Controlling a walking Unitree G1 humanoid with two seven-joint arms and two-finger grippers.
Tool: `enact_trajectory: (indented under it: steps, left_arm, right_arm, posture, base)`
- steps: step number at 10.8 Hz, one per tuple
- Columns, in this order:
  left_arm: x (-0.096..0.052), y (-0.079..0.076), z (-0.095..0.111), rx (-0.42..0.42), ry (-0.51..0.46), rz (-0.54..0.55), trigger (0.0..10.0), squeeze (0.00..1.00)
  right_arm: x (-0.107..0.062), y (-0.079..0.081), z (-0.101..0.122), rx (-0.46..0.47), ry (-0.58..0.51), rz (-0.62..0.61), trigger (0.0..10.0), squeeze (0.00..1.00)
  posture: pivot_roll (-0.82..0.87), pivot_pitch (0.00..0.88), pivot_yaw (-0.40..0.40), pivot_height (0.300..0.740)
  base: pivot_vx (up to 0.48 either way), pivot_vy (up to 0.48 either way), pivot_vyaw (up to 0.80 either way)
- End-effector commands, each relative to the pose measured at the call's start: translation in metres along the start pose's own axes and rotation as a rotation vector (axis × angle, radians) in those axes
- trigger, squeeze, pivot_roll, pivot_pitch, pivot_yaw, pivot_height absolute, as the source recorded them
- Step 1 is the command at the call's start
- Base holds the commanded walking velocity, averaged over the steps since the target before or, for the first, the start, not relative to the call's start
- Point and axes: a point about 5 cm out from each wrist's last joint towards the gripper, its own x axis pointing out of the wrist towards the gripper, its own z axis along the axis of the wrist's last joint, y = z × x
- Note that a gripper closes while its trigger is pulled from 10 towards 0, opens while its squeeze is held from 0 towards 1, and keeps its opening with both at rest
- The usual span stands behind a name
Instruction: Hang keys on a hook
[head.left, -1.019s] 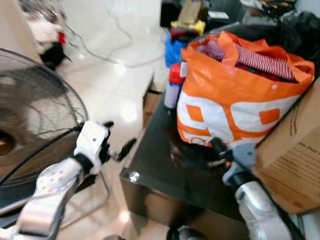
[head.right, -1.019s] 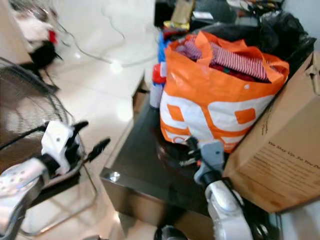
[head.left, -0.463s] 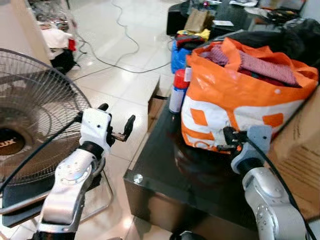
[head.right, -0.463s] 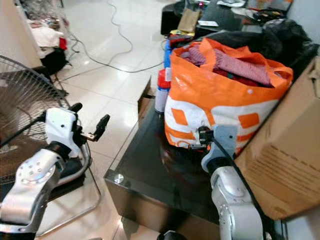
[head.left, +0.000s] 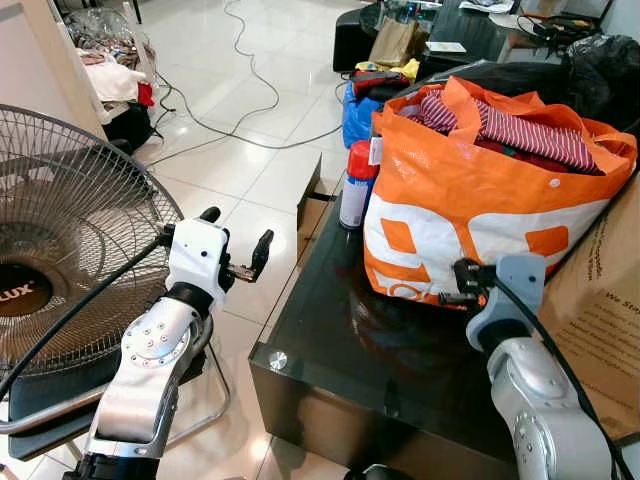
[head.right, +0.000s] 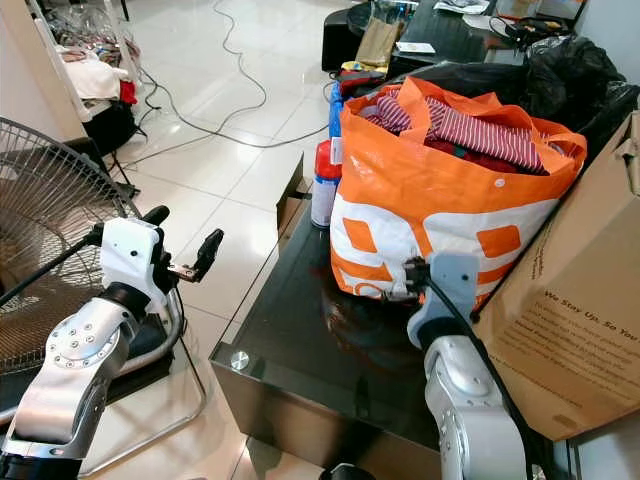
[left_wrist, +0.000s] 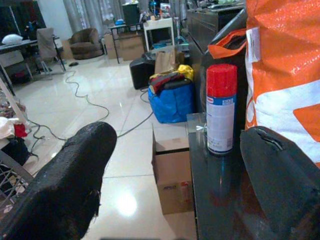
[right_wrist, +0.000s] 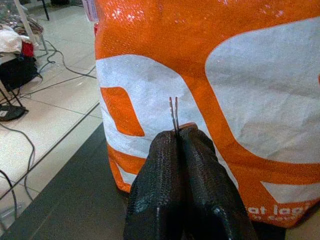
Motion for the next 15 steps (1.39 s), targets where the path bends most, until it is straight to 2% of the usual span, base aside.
enact_trajectory:
  steps: [1, 8, 15]
  left_arm:
    - [0.001, -0.003, -0.003, 0.003, 0.008, -0.013, 10.0, 0.0]
    - [-0.0013, -0.005, -0.0063, 0.012, 0.01, -0.027, 10.0, 0.0]
    - [-0.0013, -0.004, -0.006, 0.018, 0.01, -0.027, 10.0, 0.0]
  right_arm:
    - [0.0001, -0.0023, -0.0015, -0.008, 0.009, -0.017, 10.0, 0.0]
    - [-0.0006, 0.0018, -0.0036, 0.004, 0.014, 0.007, 10.0, 0.0]
    - [0.0003, 0.0022, -0.0026, 0.004, 0.012, 0.007, 10.0, 0.0]
  posture:
    - [0.0, 0.0, -0.022, 0.74]
    - [0.01, 0.0, -0.024, 0.74]
    - [0.01, 0.0, -0.025, 0.74]
  base:
    - [0.0, 0.0, 0.0]
    - [0.0, 0.0, 0.0]
    - [-0.251, 0.0, 0.0]
